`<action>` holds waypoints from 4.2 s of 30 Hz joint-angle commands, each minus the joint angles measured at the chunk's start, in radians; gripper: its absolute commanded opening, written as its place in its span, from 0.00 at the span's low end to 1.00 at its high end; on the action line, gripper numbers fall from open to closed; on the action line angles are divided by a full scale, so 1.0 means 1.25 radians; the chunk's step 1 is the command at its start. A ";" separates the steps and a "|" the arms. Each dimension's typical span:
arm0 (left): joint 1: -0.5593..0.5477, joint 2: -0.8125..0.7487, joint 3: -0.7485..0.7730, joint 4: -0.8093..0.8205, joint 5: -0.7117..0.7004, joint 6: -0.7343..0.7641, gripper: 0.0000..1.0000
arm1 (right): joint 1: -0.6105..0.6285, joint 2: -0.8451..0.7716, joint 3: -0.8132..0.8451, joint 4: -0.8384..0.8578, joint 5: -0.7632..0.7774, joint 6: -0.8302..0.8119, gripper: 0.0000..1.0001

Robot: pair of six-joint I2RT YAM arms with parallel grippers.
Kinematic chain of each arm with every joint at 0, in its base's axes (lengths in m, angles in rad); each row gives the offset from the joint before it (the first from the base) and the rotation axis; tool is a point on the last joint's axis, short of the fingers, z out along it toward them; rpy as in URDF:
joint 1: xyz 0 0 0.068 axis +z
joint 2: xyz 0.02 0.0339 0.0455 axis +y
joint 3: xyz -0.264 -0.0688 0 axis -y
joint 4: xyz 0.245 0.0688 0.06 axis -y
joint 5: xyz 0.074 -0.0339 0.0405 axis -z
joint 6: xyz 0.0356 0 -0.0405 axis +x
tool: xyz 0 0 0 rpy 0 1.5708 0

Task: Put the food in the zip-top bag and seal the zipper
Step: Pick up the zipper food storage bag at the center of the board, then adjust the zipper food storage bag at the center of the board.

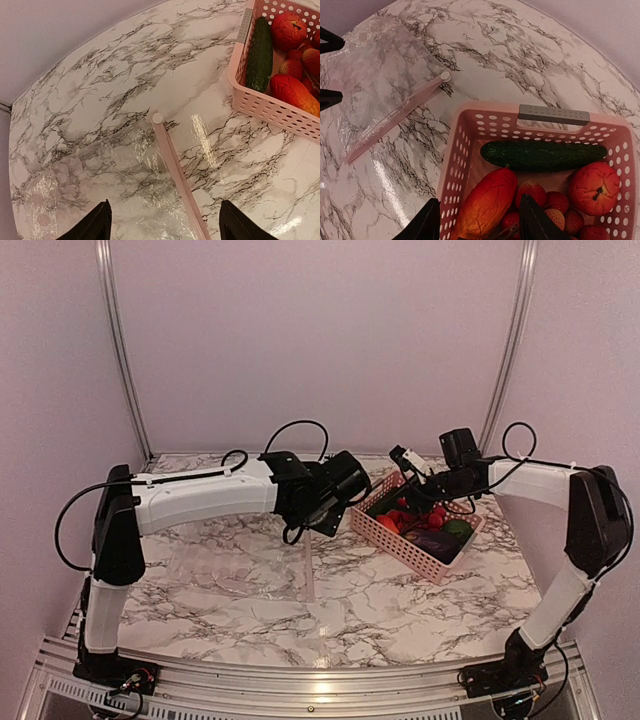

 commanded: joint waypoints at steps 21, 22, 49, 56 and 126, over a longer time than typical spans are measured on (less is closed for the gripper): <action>-0.008 0.279 0.142 -0.227 0.065 -0.235 0.52 | -0.021 -0.029 -0.004 0.027 0.008 0.026 0.52; -0.005 0.283 0.142 -0.227 0.065 -0.233 0.51 | -0.021 -0.029 -0.004 0.027 0.008 0.026 0.51; 0.023 0.067 0.034 -0.186 -0.053 -0.240 0.00 | 0.002 -0.009 0.031 0.013 -0.119 0.149 0.52; 0.005 -0.048 -0.041 -0.073 -0.056 -0.248 0.00 | 0.128 0.074 0.200 -0.068 -0.168 0.229 0.65; -0.014 -0.229 -0.333 0.193 -0.121 -0.321 0.13 | 0.282 0.161 0.272 0.046 -0.112 0.562 0.00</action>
